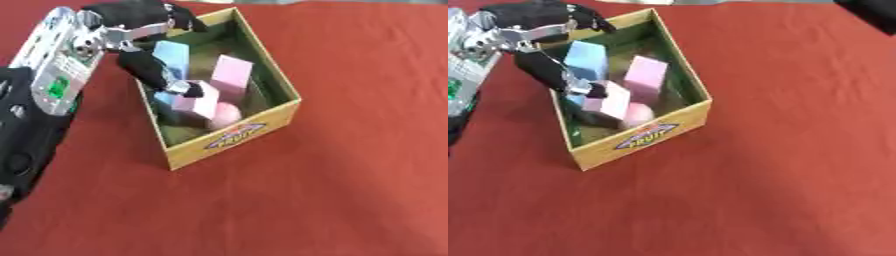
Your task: Pick up objects on the table and place them in the box.
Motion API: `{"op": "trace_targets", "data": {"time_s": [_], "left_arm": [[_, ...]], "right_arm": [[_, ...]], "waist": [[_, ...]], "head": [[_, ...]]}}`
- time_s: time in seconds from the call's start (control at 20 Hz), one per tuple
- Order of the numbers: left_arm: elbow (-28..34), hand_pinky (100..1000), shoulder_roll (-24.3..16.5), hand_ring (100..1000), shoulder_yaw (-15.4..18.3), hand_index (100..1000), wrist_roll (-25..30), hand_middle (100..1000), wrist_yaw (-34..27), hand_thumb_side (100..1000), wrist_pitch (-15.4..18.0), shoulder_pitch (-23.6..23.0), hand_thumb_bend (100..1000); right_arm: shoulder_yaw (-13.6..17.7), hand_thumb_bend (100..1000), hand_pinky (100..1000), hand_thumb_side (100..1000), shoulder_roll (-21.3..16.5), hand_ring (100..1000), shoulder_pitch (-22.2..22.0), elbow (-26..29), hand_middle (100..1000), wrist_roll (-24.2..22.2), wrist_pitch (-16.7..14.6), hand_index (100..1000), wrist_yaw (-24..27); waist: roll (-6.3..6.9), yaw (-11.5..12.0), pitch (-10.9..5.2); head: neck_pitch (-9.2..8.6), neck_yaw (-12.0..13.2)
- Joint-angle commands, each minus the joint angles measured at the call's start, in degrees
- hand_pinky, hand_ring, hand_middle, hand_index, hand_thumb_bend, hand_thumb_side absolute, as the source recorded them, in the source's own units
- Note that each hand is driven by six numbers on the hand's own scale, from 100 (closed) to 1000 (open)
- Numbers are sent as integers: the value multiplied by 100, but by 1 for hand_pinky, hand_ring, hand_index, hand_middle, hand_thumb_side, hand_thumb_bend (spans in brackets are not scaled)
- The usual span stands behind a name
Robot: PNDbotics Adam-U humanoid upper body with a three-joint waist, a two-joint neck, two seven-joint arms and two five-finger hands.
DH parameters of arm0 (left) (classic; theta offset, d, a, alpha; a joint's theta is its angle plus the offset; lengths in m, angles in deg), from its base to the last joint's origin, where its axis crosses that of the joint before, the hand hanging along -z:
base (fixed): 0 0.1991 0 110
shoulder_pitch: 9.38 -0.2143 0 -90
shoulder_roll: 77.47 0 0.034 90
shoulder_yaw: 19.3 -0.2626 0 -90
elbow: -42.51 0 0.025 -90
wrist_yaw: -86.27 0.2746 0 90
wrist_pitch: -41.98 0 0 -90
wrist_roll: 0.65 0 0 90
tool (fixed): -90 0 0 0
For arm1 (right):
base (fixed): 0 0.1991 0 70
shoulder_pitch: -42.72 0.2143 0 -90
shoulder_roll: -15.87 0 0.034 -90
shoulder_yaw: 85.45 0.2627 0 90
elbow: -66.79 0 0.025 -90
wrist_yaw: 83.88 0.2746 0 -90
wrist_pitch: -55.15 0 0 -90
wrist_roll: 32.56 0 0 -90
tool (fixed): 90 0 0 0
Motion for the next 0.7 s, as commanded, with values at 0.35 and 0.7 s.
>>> {"op": "trace_targets", "data": {"time_s": [0.35,0.7], "left_arm": [[1209,905,-451,834,554,909,-1508,804,-960,783,-650,-44,297],[2674,893,-1330,805,1257,874,-3737,773,-2952,701,-1497,-583,254]], "right_arm": [[138,100,839,614,-85,770,38,189,650,99,-45,849,36],[191,100,839,526,-89,772,-5,258,657,417,-302,850,76]], "waist": [[-4,36,-240],[-14,120,-293]], "head": [[-6,-38],[3,-165]]}}
